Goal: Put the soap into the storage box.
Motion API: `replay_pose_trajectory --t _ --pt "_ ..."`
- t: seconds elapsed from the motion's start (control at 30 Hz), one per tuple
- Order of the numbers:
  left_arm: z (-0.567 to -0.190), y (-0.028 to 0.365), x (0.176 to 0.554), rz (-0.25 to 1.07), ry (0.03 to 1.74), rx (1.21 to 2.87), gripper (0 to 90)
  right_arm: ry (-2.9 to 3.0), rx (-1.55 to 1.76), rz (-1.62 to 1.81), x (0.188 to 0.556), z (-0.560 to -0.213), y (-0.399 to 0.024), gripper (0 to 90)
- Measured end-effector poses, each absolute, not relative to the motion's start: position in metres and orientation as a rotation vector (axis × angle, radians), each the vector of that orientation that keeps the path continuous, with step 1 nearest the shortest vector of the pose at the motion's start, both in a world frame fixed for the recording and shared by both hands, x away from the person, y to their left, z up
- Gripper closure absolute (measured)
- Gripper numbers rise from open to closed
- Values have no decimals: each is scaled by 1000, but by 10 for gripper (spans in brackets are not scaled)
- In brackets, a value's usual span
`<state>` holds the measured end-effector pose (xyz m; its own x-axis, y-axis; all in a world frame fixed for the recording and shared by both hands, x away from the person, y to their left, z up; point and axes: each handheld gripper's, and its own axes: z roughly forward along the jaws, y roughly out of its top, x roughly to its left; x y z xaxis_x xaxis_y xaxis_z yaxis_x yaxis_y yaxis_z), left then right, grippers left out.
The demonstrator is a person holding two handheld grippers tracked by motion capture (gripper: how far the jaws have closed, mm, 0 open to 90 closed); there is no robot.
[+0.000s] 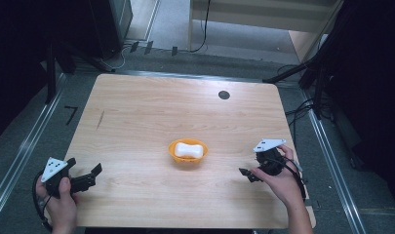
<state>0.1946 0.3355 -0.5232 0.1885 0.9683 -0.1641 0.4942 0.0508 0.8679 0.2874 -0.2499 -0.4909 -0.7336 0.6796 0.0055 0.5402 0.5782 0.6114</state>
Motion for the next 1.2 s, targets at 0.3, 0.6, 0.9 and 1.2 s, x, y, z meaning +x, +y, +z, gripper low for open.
replay_pose_trajectory --t 0.3,0.6,0.9,1.2 --pt "-523 335 194 673 1428 1576 0 2507 1082 958 273 -501 -275 31" --pt "-523 333 193 695 1414 1585 0 2446 1139 1020 257 -511 -298 29" --pt "-523 330 191 730 1395 1604 0 2362 1190 1102 237 -524 -320 20" --pt "-523 328 191 738 1387 1610 0 2224 1268 1228 219 -542 -342 0"
